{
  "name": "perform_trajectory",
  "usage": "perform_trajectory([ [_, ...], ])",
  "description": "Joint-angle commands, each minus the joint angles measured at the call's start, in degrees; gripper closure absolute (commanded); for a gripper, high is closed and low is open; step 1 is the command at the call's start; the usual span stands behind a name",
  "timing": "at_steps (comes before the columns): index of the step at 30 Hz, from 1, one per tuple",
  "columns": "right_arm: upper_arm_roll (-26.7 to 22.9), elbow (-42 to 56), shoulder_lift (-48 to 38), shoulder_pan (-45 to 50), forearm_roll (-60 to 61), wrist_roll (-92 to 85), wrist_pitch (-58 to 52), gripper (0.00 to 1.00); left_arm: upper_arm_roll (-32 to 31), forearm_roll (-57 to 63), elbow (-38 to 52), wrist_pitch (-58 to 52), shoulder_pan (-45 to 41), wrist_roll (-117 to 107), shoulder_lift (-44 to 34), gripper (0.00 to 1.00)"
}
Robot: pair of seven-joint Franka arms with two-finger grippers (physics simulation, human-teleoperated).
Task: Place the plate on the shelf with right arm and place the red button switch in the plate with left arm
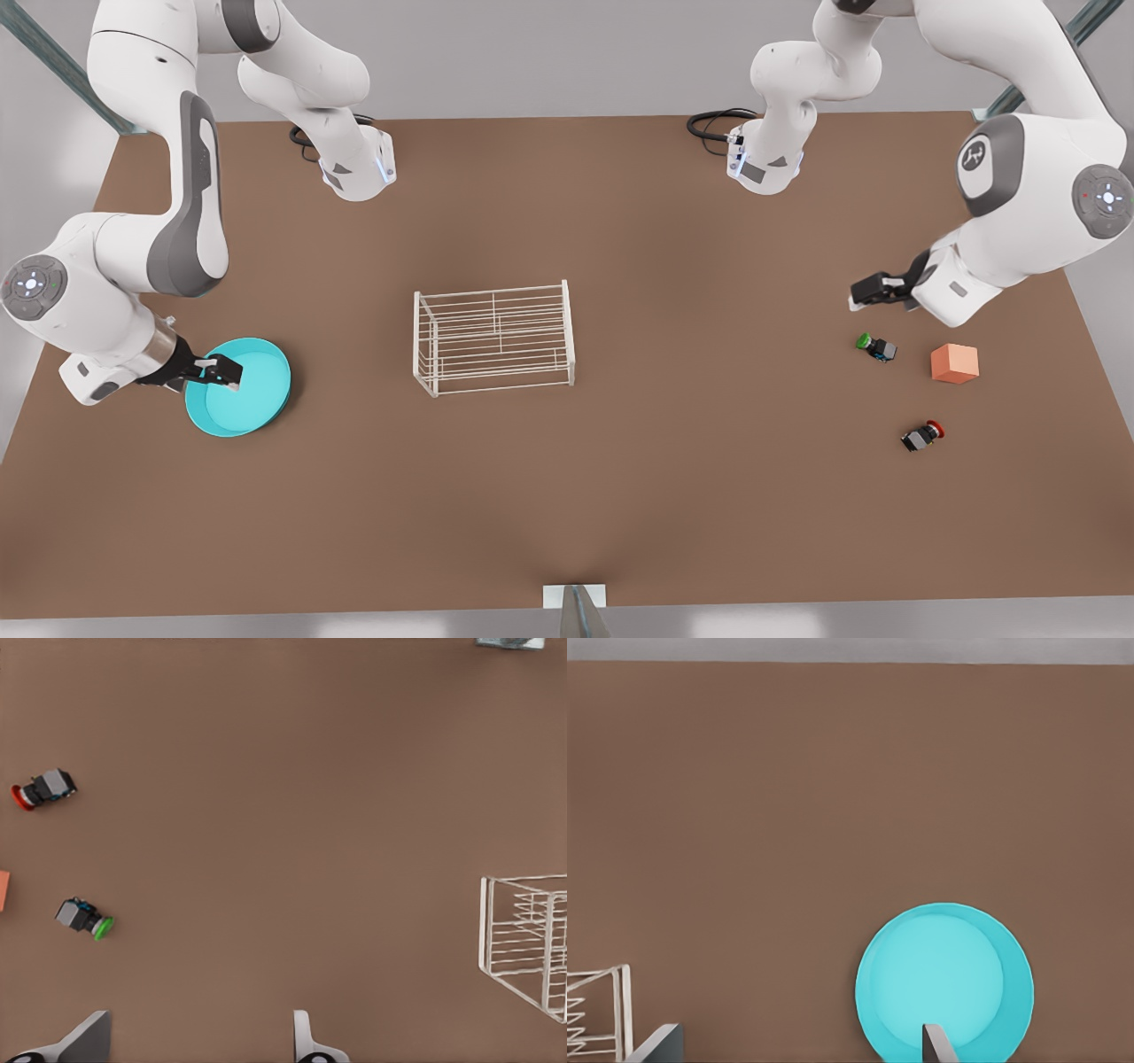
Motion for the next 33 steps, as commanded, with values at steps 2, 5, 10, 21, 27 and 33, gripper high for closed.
perform_trajectory([
  [2,0.1,0.0,-0.1,0.0,0.8,-1.7,-1.3,0.00,0.1,0.1,0.2,1.5,-0.3,0.4,0.0,0.00],
  [5,0.2,0.0,1.9,-2.9,1.4,-1.9,-8.0,0.00,0.0,0.1,-1.8,-1.5,-0.5,-0.4,-0.6,0.00],
  [10,6.4,-0.5,6.6,-12.6,1.6,-6.7,-7.8,0.00,0.1,0.1,-1.8,-1.5,-0.6,-0.3,-0.2,0.00],
  [21,28.0,6.4,19.9,-38.2,-10.4,-13.3,-7.4,0.00,0.2,0.1,-2.5,-2.6,-0.4,-0.5,-0.6,0.00],
  [27,31.3,12.7,29.0,-42.8,-13.2,-16.9,-7.6,0.00,0.2,0.2,-2.5,-2.7,-0.5,-2.5,-0.5,0.00],
  [33,31.3,16.4,35.0,-43.8,-13.3,-18.6,-7.6,0.00,0.2,0.3,-2.8,-2.7,-0.6,-2.5,-0.5,0.00],
])
